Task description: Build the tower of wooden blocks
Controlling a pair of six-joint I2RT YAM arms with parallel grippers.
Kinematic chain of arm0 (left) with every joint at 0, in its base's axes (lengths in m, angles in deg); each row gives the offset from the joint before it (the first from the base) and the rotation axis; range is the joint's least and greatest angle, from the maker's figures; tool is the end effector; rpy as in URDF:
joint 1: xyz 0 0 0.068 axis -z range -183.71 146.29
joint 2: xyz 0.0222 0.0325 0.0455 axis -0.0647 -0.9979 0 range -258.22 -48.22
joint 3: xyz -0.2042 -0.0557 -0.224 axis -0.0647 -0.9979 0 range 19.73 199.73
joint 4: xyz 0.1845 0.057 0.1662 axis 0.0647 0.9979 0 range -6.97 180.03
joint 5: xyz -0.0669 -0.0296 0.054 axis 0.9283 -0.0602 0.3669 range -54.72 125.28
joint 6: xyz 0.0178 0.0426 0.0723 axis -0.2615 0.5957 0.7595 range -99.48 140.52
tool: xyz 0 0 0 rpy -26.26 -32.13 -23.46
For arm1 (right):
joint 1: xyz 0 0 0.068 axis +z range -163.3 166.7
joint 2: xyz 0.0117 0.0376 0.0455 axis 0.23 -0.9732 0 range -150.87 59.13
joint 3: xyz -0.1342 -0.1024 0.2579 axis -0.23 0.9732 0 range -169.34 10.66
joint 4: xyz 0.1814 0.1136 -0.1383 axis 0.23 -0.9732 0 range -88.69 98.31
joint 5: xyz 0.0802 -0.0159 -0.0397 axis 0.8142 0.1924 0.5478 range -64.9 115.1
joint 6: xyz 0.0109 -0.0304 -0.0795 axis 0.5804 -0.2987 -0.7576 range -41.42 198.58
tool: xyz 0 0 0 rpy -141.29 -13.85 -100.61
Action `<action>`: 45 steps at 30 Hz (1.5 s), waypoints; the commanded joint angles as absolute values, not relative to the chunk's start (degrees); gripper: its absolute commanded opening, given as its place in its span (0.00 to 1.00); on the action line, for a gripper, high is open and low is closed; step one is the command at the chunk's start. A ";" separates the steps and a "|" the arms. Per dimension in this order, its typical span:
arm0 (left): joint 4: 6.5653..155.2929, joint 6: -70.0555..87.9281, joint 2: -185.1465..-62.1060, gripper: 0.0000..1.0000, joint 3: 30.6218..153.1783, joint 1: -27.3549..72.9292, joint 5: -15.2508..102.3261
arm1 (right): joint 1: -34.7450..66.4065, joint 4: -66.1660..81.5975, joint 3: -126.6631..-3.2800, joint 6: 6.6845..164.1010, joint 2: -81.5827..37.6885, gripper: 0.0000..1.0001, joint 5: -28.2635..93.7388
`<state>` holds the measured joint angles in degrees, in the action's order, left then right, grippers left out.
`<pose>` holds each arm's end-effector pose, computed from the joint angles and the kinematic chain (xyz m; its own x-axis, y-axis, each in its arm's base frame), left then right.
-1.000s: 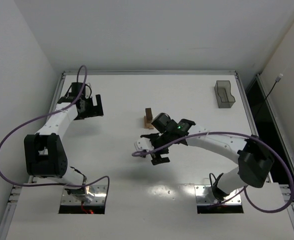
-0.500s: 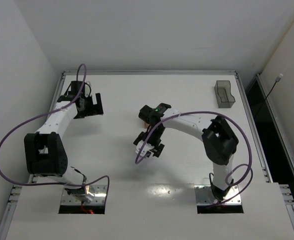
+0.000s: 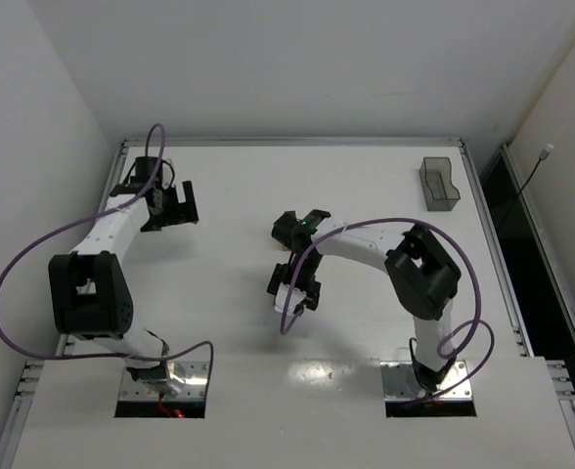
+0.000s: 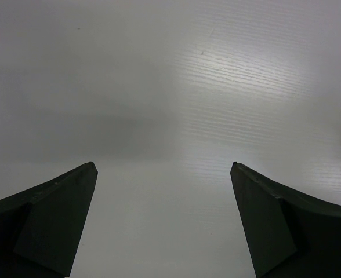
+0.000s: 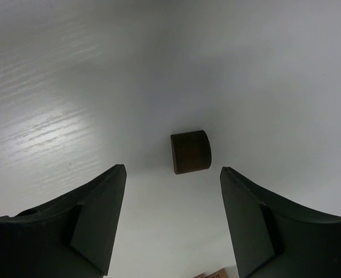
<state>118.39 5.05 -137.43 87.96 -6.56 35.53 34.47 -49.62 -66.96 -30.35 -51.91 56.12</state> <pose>0.3421 0.0167 0.2602 -0.7886 -0.3063 -0.5332 -0.2673 0.9517 -0.1513 0.2106 0.2900 0.1742 0.8105 -0.3133 -0.4950 -0.4325 -0.8900 -0.1447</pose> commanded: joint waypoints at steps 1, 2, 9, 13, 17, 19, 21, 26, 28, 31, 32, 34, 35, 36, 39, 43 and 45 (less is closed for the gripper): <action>118.01 5.49 -137.78 1.00 90.66 -7.32 35.54 | 34.69 -48.55 -71.06 -33.13 -54.24 0.63 57.53; 118.01 5.49 -138.39 1.00 90.66 -7.32 35.54 | 34.69 -49.34 -72.03 -33.13 -54.94 0.63 57.53; 118.01 5.49 -139.01 1.00 90.66 -7.84 35.54 | 34.69 -55.05 -78.01 -35.06 -60.04 0.63 57.53; 118.01 5.49 -139.54 1.00 91.19 -8.37 35.54 | 34.69 -56.90 -80.47 -36.90 -61.63 0.63 57.53; 118.01 4.96 -140.07 1.00 91.19 -8.99 36.07 | 34.69 -57.96 -80.48 -37.53 -62.16 0.61 57.53; 118.54 4.96 -140.59 1.00 91.71 -9.51 36.07 | 34.69 -57.96 -80.48 -38.05 -62.68 0.61 57.00; 118.54 4.96 -140.59 1.00 91.71 -9.51 36.59 | 34.69 -57.96 -80.48 -38.05 -62.68 0.60 57.00; 118.54 4.96 -141.21 1.00 92.24 -9.51 36.59 | 34.69 -57.96 -80.48 -38.05 -63.73 0.60 57.00; 118.54 4.96 -141.74 1.00 92.24 -10.04 36.59 | 34.69 -57.44 -80.48 -38.05 -63.74 0.60 57.00; 118.54 4.96 -142.26 1.00 92.24 -10.04 37.12 | 35.22 -56.91 -80.48 -38.05 -64.26 0.60 57.00; 118.54 4.96 -142.26 1.00 92.24 -10.04 37.12 | 35.22 -56.90 -80.48 -38.05 -64.26 0.60 57.00; 118.54 4.96 -142.26 1.00 92.76 -10.04 37.12 | 35.22 -56.29 -80.48 -38.05 -64.26 0.60 57.00; 118.54 4.96 -142.26 1.00 92.77 -10.04 37.12 | 35.74 -56.29 -80.48 -38.05 -64.26 0.59 57.00; 118.54 4.96 -142.79 1.00 92.77 -10.04 37.12 | 35.75 -56.29 -80.48 -38.05 -64.79 0.59 57.00; 118.54 4.96 -142.79 1.00 92.77 -10.56 37.12 | 35.75 -56.29 -81.01 -38.05 -65.31 0.59 57.00; 118.54 4.43 -143.32 1.00 92.77 -10.57 37.12 | 35.75 -55.76 -81.01 -38.05 -65.32 0.56 56.47; 118.54 4.43 -143.32 1.00 92.77 -10.57 37.12 | 35.75 -55.76 -81.53 -38.05 -65.84 0.55 56.47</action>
<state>118.82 4.94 -143.11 90.82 -9.76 36.58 35.50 -55.28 -78.87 -33.45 -64.76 55.07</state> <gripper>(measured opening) 0.996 0.553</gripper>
